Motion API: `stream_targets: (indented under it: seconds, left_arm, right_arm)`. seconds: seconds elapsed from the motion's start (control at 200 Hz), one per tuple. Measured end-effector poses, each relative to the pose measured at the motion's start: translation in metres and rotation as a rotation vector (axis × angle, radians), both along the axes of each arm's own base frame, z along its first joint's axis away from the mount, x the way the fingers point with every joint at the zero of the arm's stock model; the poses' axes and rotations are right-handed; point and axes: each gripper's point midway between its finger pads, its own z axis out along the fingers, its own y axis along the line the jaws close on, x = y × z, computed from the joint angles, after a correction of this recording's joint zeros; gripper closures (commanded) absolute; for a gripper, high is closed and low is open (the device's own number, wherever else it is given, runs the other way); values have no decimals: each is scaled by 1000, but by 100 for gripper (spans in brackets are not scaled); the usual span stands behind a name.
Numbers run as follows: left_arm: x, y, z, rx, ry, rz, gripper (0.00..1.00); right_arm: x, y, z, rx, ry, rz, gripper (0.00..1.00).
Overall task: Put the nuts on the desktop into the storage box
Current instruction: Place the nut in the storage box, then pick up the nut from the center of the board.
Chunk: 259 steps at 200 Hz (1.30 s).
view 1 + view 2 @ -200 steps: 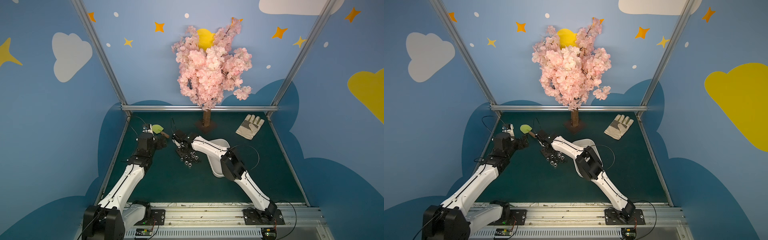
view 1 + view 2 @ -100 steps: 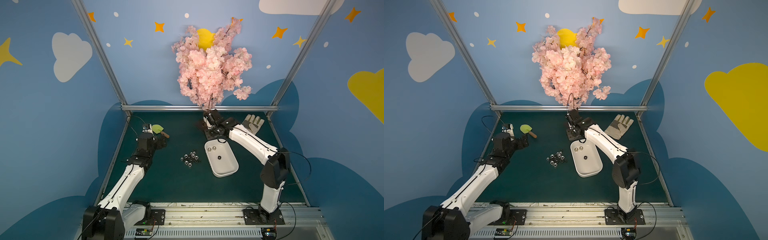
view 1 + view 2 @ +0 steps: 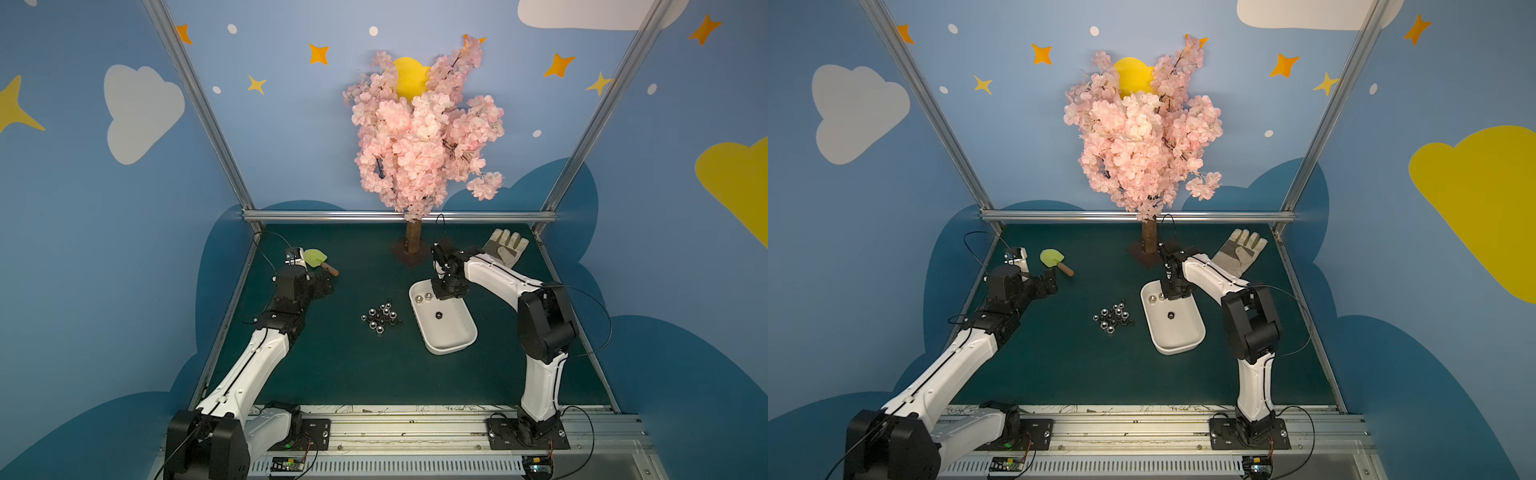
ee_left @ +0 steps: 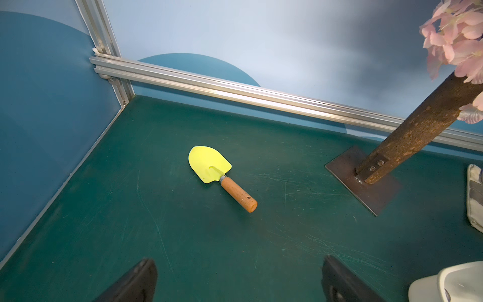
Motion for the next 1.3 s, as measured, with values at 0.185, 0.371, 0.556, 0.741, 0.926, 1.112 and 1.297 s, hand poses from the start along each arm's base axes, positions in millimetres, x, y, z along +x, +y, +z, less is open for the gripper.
stream_targets:
  seconds: [0.185,0.371,0.556,0.741,0.926,1.112,1.297]
  left_arm:
    - [0,0,0,1,0,1,0]
    - [0,1,0,3,0,3,0]
    - [0,1,0,2,0,3,0]
    - [0,1,0,3,0,3,0]
    - [-1,1,2,3,-5,4,0]
    - [-1,1,2,5,-5,3,0]
    - [-1,1,2,6,-6,3,0]
  right_arm:
    - [17,6,-10,3,7,19,79]
    - [25,10,-23,-9,20,35,74]
    - [30,14,-28,-9,29,43,63]
    - [31,22,-19,-6,16,59,58]
    - [28,31,2,-5,-19,80,58]
    - [16,69,62,69,-129,160,56]
    - [-1,129,103,193,-189,268,55]
